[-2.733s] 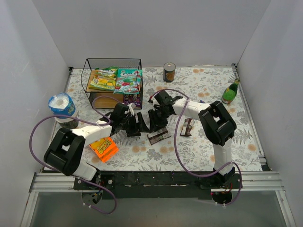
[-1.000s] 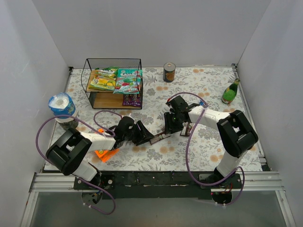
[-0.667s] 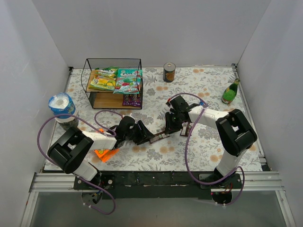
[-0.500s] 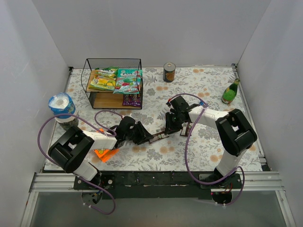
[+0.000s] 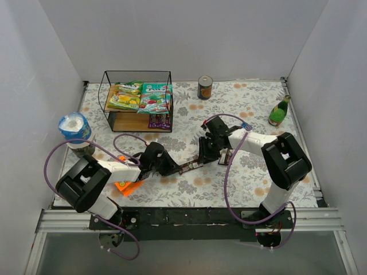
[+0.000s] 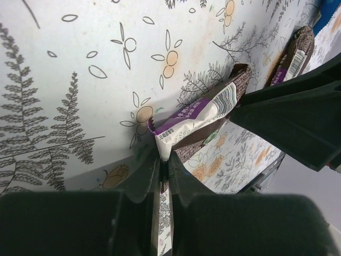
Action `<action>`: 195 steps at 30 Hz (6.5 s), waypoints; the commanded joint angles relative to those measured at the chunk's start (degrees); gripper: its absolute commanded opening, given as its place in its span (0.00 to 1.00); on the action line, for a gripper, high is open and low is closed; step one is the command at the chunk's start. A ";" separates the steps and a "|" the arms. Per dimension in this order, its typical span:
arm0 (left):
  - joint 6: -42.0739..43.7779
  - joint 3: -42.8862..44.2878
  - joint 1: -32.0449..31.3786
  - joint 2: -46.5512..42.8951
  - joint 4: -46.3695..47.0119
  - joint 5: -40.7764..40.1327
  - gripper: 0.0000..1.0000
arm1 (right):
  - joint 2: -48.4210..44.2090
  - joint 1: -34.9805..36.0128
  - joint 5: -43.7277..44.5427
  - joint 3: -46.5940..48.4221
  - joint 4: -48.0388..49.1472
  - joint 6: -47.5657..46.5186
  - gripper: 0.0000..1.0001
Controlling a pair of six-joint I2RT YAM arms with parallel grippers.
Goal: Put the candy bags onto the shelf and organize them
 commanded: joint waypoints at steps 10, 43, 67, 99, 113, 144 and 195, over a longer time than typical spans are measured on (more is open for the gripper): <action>1.22 -3.67 9.23 -23.03 -12.32 -5.23 0.00 | -9.41 -1.76 7.80 9.58 -12.70 0.29 0.63; -12.84 6.17 27.88 -17.81 -6.63 -28.26 0.00 | -18.90 -8.00 2.70 3.61 -14.02 -0.50 0.61; -24.17 14.79 27.62 4.26 4.11 -27.91 0.00 | -21.55 -11.34 0.06 0.71 -13.32 -0.67 0.59; -40.00 13.73 25.07 14.02 9.82 -31.34 0.16 | -21.37 -13.80 -1.26 -0.96 -12.97 -1.99 0.58; -35.61 14.35 24.55 9.90 5.34 -31.86 0.57 | -20.93 -14.06 -0.47 -1.05 -13.14 -1.47 0.60; -11.73 6.26 20.85 -17.52 -28.68 -13.24 0.98 | -13.37 -20.39 8.41 -4.65 -13.76 -0.58 0.56; -2.65 9.25 11.28 -4.61 -22.09 8.30 0.76 | -1.60 -5.28 -1.08 -4.04 0.03 13.57 0.04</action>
